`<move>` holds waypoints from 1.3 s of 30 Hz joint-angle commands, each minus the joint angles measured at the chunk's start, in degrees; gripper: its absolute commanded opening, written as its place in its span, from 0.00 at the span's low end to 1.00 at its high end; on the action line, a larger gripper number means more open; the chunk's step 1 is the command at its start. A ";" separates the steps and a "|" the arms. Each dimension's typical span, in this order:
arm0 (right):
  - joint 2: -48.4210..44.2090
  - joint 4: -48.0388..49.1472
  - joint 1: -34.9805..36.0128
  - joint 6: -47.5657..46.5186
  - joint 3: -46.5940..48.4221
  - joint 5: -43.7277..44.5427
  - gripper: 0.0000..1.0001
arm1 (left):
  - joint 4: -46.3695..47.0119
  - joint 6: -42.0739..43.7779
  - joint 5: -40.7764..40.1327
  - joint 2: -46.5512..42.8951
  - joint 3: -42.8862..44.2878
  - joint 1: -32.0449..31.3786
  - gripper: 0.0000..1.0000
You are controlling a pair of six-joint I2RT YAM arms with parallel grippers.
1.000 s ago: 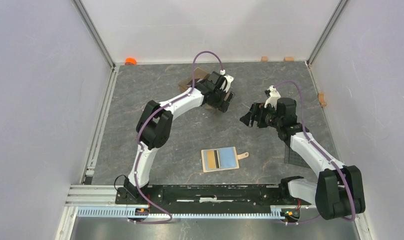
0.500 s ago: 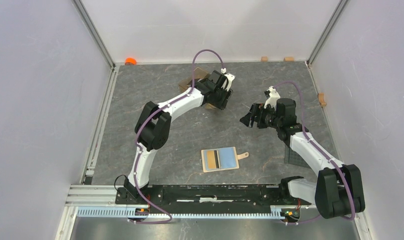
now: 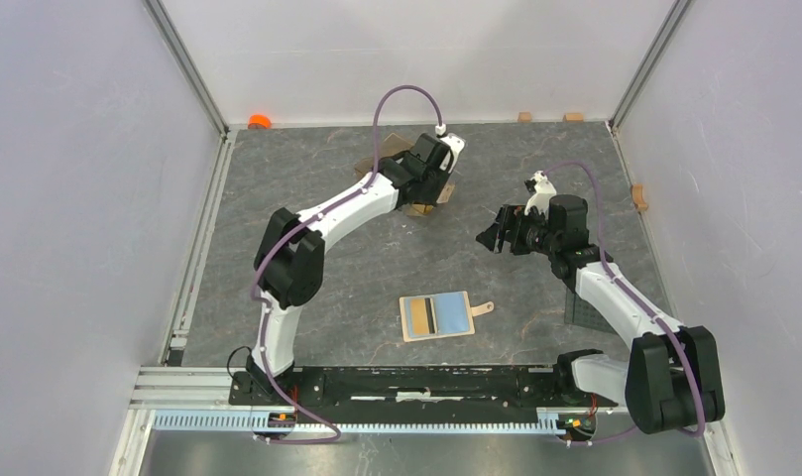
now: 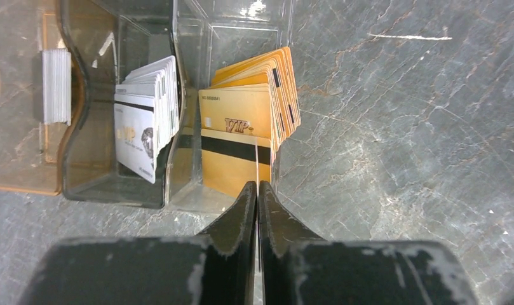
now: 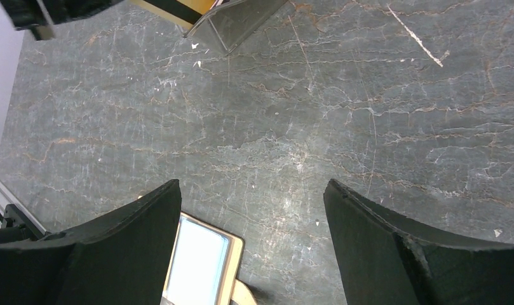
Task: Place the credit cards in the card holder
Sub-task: Pick up the credit card from the storage box.
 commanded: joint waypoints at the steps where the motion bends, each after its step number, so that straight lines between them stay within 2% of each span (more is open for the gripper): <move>1: -2.14 0.36 -0.29 -0.91 1.34 0.13 0.87 | 1.16 1.54 -3.71 -6.18 -1.08 -0.91 0.08; 4: -3.29 -1.81 -0.33 -1.71 2.48 0.19 0.87 | -0.03 1.54 -5.06 -8.67 -1.43 -0.91 0.03; 7: -5.40 -3.25 -0.31 -3.53 3.52 0.25 0.87 | -0.67 1.54 -5.44 -12.63 -3.11 -1.00 0.02; 10: -7.96 -4.43 -0.29 -6.56 4.47 -4.36 0.89 | -1.09 -0.34 -1.80 -19.01 -6.58 -1.00 0.02; 13: -10.92 -4.89 -0.22 -8.95 4.81 -14.00 0.89 | -1.09 -3.32 5.70 -25.28 -11.77 -1.00 0.02; 18: -15.94 -5.27 1.28 -7.86 3.89 -19.00 0.95 | 0.70 -9.24 23.58 -33.91 -22.58 -1.00 0.04; 25: -17.47 -3.59 5.65 -2.66 0.89 -26.56 0.93 | 15.68 -21.86 46.52 -41.68 -39.21 -1.24 0.09; 28: -17.41 -1.83 10.31 -1.35 -0.83 -26.82 0.91 | 19.58 -24.74 47.82 -43.95 -43.81 -1.69 0.09; 32: -15.44 -1.67 16.66 -1.43 -1.68 -25.15 0.82 | 22.38 -26.85 48.30 -46.19 -47.59 -1.79 0.10; 36: -14.05 -1.88 19.28 -2.39 -2.85 -23.61 0.79 | 24.01 -27.97 49.67 -47.51 -49.43 -1.88 0.10; 39: -13.40 -1.89 19.87 -2.78 -3.74 -24.49 0.67 | 24.14 -28.35 51.06 -47.76 -49.79 -1.96 0.13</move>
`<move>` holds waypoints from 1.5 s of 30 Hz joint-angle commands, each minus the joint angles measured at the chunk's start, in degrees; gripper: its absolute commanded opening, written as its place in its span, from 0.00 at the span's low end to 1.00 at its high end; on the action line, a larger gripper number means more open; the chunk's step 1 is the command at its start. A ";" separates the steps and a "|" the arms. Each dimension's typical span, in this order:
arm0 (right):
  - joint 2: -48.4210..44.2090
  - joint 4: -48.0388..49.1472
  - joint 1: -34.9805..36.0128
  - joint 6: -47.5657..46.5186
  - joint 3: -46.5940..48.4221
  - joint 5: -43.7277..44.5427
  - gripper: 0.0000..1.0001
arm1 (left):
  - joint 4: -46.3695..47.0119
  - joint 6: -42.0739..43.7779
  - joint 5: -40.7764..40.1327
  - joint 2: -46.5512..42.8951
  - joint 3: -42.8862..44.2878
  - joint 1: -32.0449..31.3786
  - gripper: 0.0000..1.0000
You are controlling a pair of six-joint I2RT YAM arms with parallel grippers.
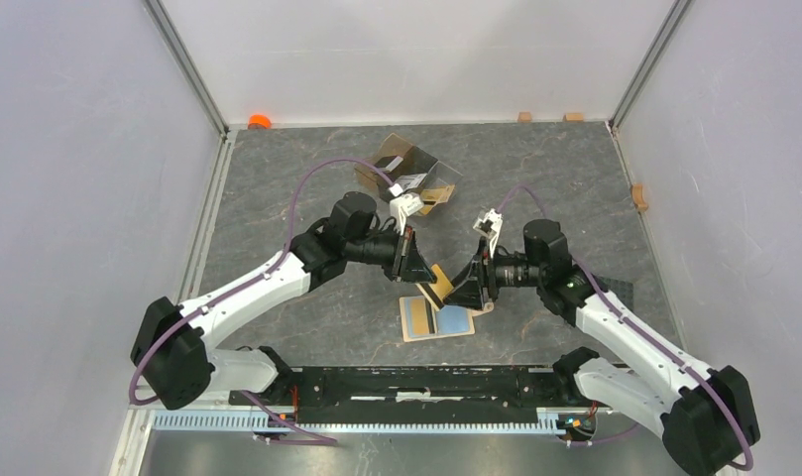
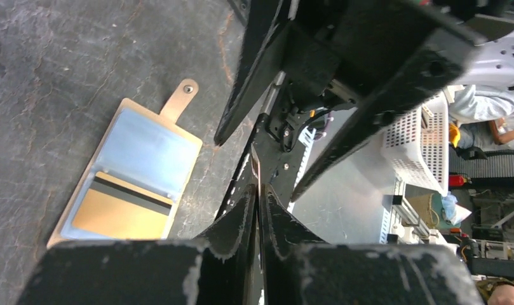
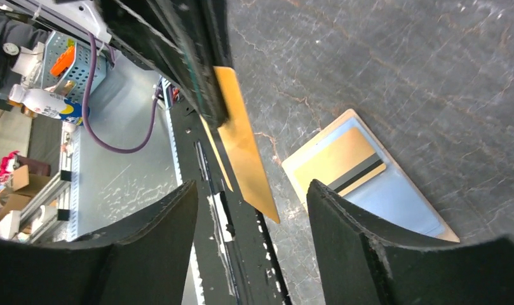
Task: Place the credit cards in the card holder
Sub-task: Pick up the credit card from the storage box, then insert the credit card into the card holder.
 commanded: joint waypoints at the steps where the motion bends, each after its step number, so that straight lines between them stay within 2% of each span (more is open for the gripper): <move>1: 0.75 1.71 0.95 -0.54 -1.08 -0.86 0.60 | 4.75 -3.32 4.27 -1.76 -0.56 -0.37 0.13; 3: 0.92 2.00 1.40 -0.27 -1.67 -1.75 0.36 | 5.36 -3.83 4.37 -2.01 -0.95 -0.37 0.14; 5: 0.66 2.35 1.59 0.37 -2.27 -1.64 0.17 | 6.46 -4.56 3.74 -2.53 -1.65 -0.46 0.20; 6: 0.18 2.89 1.59 1.10 -2.72 -1.02 0.08 | 7.33 -5.23 3.01 -3.01 -2.32 -0.46 0.29; 7: -0.56 3.26 1.54 1.94 -3.29 0.20 0.03 | 8.35 -5.90 1.94 -3.63 -3.05 -0.46 0.44; 9: -2.44 8.45 1.59 5.66 -5.43 1.93 0.00 | 11.46 -8.00 -1.58 -6.06 -5.67 -0.46 0.70; 10: -3.62 12.40 1.59 8.96 -7.16 2.69 0.00 | 14.00 -9.07 -3.26 -7.19 -7.30 -0.46 0.79; 11: -4.75 16.18 1.59 12.49 -8.90 3.65 0.00 | 16.39 -10.91 -5.30 -8.85 -9.58 -0.46 0.85; 13: -8.01 25.84 1.59 19.33 -13.63 5.59 0.00 | 22.51 -14.58 -8.00 -11.51 -13.65 -0.54 0.89; 16: -11.43 36.74 1.55 25.79 -18.00 9.13 0.00 | 30.57 -20.06 -9.65 -14.11 -19.31 -0.63 0.90; 20: -12.08 38.86 1.61 27.29 -18.50 9.09 0.00 | 37.54 -25.33 -10.31 -14.93 -23.25 -1.44 0.90; 25: -11.86 43.44 1.63 30.27 -19.31 7.00 0.01 | 39.99 -26.66 -10.90 -13.72 -23.24 -3.89 0.83; 30: -11.37 43.62 1.68 30.83 -20.01 5.79 0.02 | 41.87 -27.16 -12.02 -12.23 -22.59 -5.70 0.65; 36: -11.28 42.64 1.77 30.43 -20.39 4.53 0.05 | 44.58 -28.16 -13.27 -9.29 -22.25 -7.89 0.48; 38: -10.56 38.61 1.77 27.81 -19.16 3.21 0.06 | 44.62 -28.55 -15.50 -8.74 -22.10 -8.65 0.36; 40: -9.92 32.06 1.77 24.57 -17.84 3.17 0.13 | 44.52 -28.94 -17.98 -8.40 -22.30 -9.45 0.19; 41: -9.65 28.89 1.77 22.54 -17.35 3.54 0.20 | 44.44 -29.04 -19.35 -8.39 -22.59 -9.94 0.14; 43: -9.76 21.91 1.77 18.70 -16.33 5.40 0.40 | 43.43 -29.13 -22.04 -8.66 -23.06 -10.63 0.08; 45: -10.31 12.39 1.76 13.71 -14.87 9.76 0.55 | 40.32 -28.94 -24.06 -9.16 -23.30 -10.74 0.03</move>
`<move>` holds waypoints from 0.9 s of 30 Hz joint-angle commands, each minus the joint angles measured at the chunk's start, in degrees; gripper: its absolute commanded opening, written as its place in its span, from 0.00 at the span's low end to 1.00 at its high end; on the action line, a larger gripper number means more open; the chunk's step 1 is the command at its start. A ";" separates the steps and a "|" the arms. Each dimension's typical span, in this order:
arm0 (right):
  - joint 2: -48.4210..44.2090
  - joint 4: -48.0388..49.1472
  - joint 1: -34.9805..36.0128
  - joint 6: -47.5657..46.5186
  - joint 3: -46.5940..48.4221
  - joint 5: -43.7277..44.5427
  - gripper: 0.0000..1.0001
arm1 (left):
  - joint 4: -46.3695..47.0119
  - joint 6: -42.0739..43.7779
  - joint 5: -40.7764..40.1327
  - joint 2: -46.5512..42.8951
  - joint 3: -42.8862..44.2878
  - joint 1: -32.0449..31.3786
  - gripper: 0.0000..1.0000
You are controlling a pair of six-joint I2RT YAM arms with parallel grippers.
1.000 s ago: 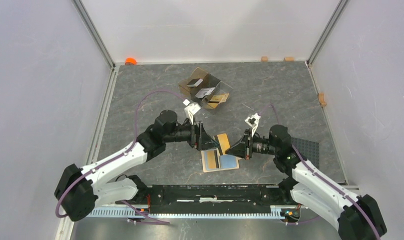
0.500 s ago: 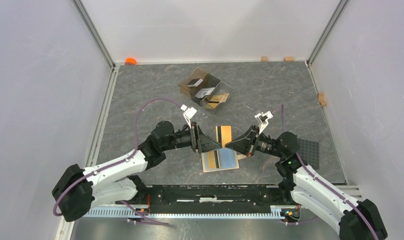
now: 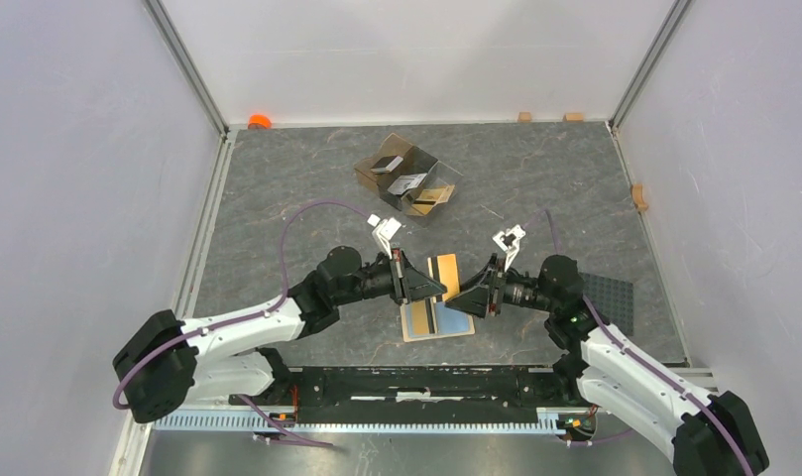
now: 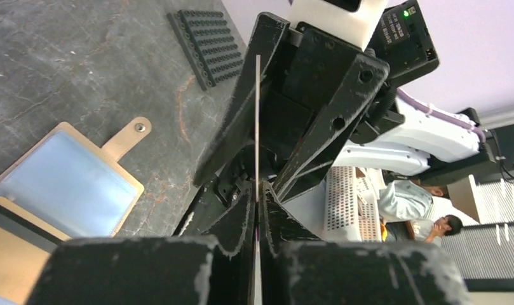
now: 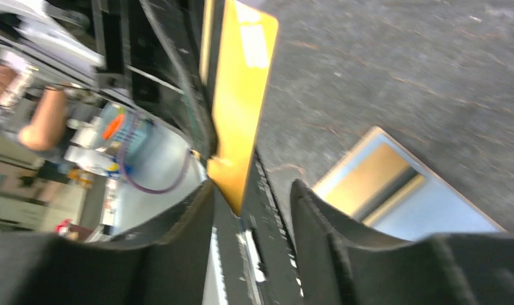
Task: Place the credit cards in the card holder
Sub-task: Insert the credit card into the card holder.
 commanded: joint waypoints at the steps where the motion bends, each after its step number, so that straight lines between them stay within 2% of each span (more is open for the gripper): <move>1: -0.67 -21.75 0.15 -12.71 4.46 7.78 0.60 | -1.21 -1.14 -7.10 -1.31 0.14 -0.97 0.02; 5: -2.12 -37.69 0.09 -17.49 7.56 25.36 0.72 | -9.65 -0.28 -11.65 -2.57 0.11 -1.22 0.02; 9: -2.91 -44.95 0.08 -18.06 8.61 41.74 0.72 | -19.52 -0.87 -14.59 -0.37 1.67 -2.24 0.02; 12: -3.04 -46.86 0.13 -17.80 8.08 48.46 0.70 | -20.51 -3.46 -14.63 2.34 1.42 -3.66 0.02; 19: -0.24 -39.23 0.14 -16.79 3.57 39.18 0.61 | -18.65 -6.98 -15.00 7.04 0.72 -5.63 0.02; 27: 2.02 -35.50 0.14 -17.21 1.87 37.37 0.47 | -18.68 -7.13 -14.32 9.15 -0.10 -5.48 0.02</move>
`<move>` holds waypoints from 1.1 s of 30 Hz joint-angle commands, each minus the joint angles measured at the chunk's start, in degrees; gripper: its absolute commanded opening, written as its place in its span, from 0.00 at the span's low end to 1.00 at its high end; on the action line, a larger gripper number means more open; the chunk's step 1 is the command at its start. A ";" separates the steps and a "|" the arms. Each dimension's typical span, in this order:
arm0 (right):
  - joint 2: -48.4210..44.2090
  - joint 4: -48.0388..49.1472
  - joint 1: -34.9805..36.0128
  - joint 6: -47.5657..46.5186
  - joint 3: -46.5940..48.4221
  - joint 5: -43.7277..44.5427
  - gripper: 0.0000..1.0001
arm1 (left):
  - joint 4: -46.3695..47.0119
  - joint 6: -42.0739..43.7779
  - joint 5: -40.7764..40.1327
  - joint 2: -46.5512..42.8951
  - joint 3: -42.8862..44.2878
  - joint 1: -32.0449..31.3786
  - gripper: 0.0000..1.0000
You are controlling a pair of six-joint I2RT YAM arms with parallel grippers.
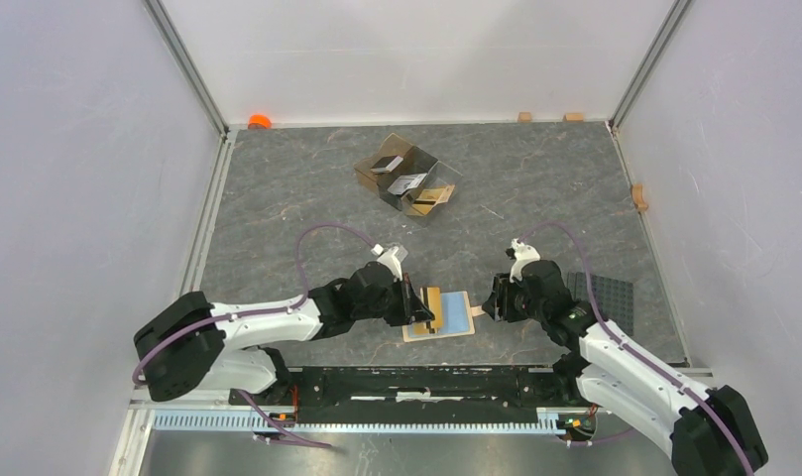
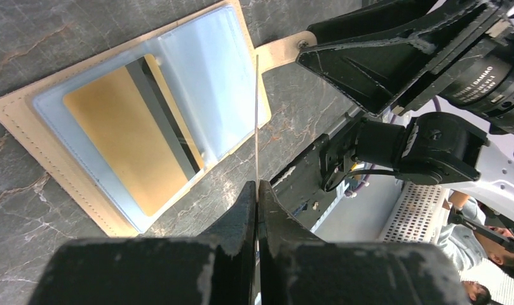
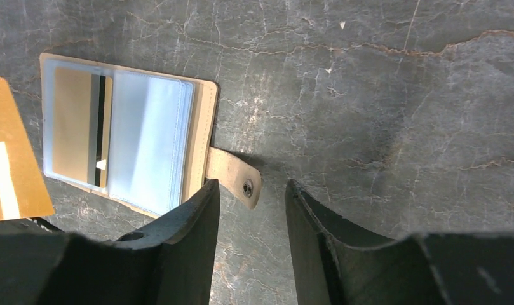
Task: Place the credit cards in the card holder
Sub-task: Insert the credit card into the card holder.
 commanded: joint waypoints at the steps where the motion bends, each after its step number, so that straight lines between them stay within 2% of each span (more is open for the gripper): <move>1: 0.67 5.12 0.14 -0.65 -0.45 -1.93 0.46 | 1.41 -1.97 -0.38 1.87 -0.23 -0.01 0.02; 4: 1.05 6.50 0.13 -0.40 -1.11 -2.83 0.39 | 2.35 -1.97 0.67 3.58 -0.80 0.65 0.02; 9: 1.52 6.27 0.11 -0.54 -1.09 -2.78 0.20 | 6.47 -2.85 2.79 5.61 -2.50 1.83 0.02; 16: 2.28 5.52 0.12 -0.79 -0.96 -1.36 0.06 | 11.11 -3.85 6.11 9.17 -4.31 3.59 0.02; 24: 2.85 4.26 0.13 -1.05 -0.54 0.41 0.00 | 16.96 -5.73 9.04 11.98 -6.41 5.14 0.02; 33: 4.08 2.83 0.17 -1.52 -0.39 2.65 0.00 | 27.51 -9.41 15.41 17.41 -8.75 7.79 0.02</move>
